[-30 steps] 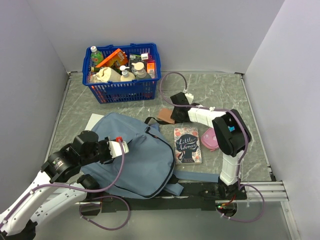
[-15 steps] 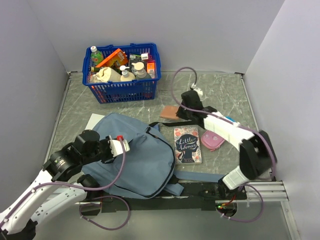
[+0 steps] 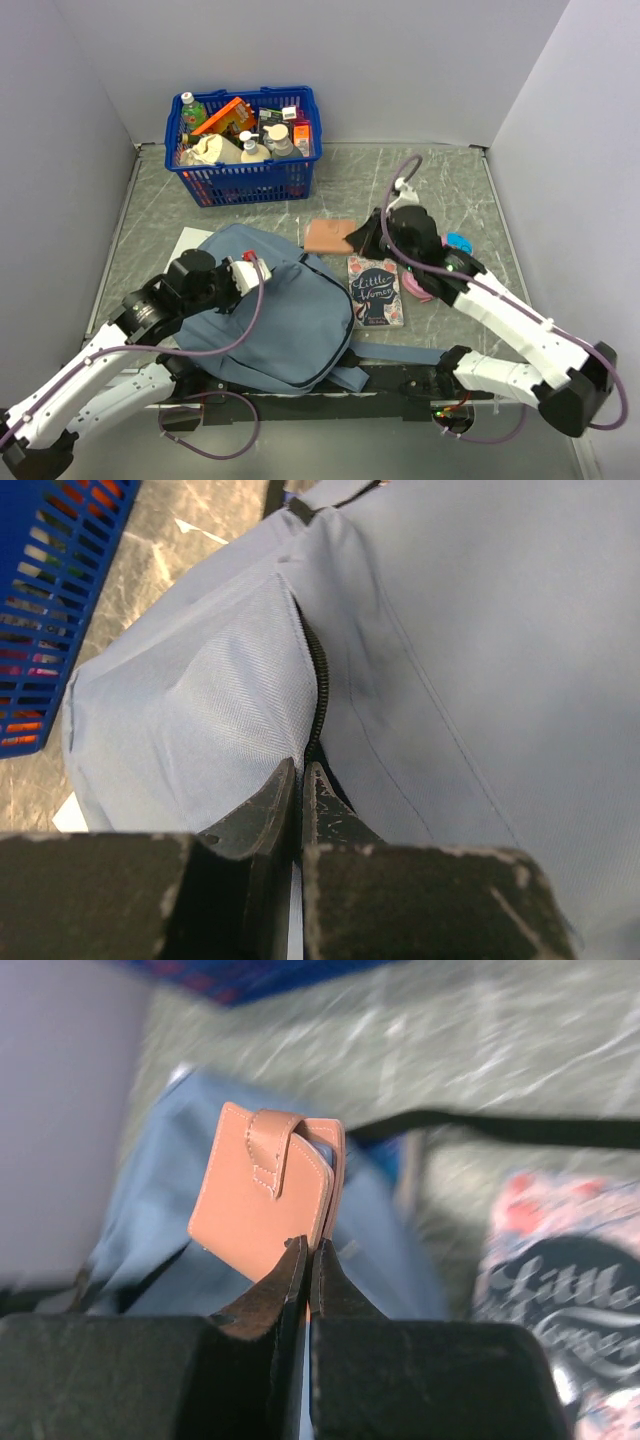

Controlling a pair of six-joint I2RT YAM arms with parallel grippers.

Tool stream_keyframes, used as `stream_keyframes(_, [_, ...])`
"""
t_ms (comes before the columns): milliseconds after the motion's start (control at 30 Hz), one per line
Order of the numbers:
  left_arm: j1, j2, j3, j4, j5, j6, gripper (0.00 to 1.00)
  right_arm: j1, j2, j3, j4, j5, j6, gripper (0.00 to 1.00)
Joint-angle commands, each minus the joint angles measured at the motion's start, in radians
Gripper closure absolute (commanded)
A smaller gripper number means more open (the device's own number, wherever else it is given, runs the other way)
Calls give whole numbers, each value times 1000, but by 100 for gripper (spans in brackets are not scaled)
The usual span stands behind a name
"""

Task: Pack the student bag
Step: Place the stationery in the student bag.

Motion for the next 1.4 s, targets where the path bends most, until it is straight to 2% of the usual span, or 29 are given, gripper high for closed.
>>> stream_keyframes(0, [1, 19, 30, 149, -28, -59, 99, 119, -66, -38, -38, -33, 73, 100])
stream_keyframes(267, [-1, 27, 40, 183, -66, -78, 99, 320, -53, -69, -5, -23, 170, 100])
stream_keyframes(400, [-1, 30, 43, 177, -66, -85, 99, 363, -11, -75, 53, -30, 193, 100])
stream_keyframes(633, [-1, 21, 66, 143, -8, -75, 99, 375, 91, -57, 157, -18, 198, 100])
stream_keyframes(933, [-1, 5, 80, 84, 52, -49, 99, 365, 211, -6, 260, 74, 202, 100])
stream_keyframes(1233, [-1, -12, 50, 79, 72, -43, 99, 362, 58, -118, 327, 156, 211, 100])
stream_keyframes(1367, [1, -4, 54, 77, 80, -44, 99, 362, 93, -130, 324, 209, 296, 100])
